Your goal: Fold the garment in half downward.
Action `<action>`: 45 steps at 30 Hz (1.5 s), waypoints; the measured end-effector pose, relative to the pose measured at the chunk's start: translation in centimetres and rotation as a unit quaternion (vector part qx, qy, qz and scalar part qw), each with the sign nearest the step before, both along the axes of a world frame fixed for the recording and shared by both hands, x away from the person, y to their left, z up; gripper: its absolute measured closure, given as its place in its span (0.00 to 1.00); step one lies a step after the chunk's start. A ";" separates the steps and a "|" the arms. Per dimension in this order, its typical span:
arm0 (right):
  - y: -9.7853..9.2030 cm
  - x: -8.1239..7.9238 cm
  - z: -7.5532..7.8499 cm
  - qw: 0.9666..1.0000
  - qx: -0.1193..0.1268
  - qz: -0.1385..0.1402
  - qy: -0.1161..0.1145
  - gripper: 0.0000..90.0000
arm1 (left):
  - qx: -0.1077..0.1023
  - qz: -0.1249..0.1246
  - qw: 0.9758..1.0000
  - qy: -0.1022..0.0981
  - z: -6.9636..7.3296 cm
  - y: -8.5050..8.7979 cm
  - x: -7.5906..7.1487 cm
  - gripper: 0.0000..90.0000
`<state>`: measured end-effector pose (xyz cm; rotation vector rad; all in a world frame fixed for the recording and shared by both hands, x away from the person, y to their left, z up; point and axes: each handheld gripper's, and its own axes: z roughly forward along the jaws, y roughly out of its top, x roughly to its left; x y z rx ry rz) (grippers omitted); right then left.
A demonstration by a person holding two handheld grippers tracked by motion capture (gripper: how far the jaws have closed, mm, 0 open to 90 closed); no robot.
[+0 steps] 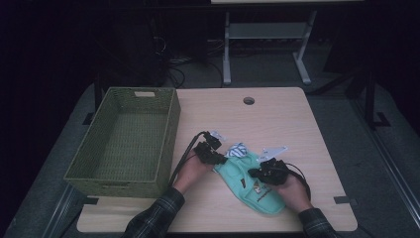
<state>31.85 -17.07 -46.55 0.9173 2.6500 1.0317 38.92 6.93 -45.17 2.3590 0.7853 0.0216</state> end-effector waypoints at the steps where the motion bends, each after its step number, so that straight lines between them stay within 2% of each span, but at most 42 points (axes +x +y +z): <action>1: 0.0 0.1 0.0 1.000 0.000 0.003 0.001 1.00 | -0.010 0.007 1.000 -0.001 0.2 0.1 0.0 0.93; 6: 0.5 0.6 0.0 1.000 -0.001 0.005 0.001 1.00 | -0.037 0.017 0.999 -0.016 1.7 1.0 -0.1 0.93; 11: 1.2 1.3 -0.1 1.000 0.005 0.005 -0.001 1.00 | -0.050 0.022 0.998 -0.035 3.0 1.7 -0.6 0.93; 14: 1.7 1.9 -0.1 1.000 0.007 0.003 0.001 1.00 | -0.065 0.032 0.996 -0.047 3.8 1.8 -0.9 0.93; 21: 2.6 3.2 -0.4 1.000 0.023 0.002 -0.002 1.00 | -0.069 0.031 0.995 -0.070 5.2 1.8 -1.5 0.93; 23: 2.7 3.2 -0.3 1.000 0.023 0.001 0.000 1.00 | -0.062 0.028 0.995 -0.077 5.4 1.7 -1.7 0.93; 26: 2.2 2.9 -0.1 1.000 0.023 0.008 -0.006 1.00 | -0.059 0.023 0.994 -0.085 5.7 1.6 -1.8 0.93; 29: 0.8 2.1 0.8 0.999 0.034 0.002 -0.004 1.00 | -0.063 0.023 0.993 -0.093 6.1 1.6 -1.9 0.93; 31: -0.1 1.7 1.1 0.999 0.036 -0.002 -0.002 1.00 | -0.057 0.021 0.993 -0.099 6.4 1.7 -1.8 0.93; 33: -0.8 1.2 1.2 1.000 0.030 -0.004 -0.001 1.00 | -0.048 0.024 0.993 -0.108 6.6 1.9 -1.8 0.93; 36: -1.6 0.5 0.9 1.000 0.019 -0.003 0.004 1.00 | -0.047 0.034 0.992 -0.114 6.7 2.5 -1.4 0.93; 41: -2.3 -0.7 0.7 1.000 0.003 -0.002 0.009 1.00 | -0.041 0.041 0.991 -0.117 6.8 3.1 -1.2 0.93; 45: -2.7 -0.6 0.3 1.000 -0.005 -0.004 0.013 1.00 | -0.035 0.038 0.991 -0.122 6.8 3.1 -1.3 0.93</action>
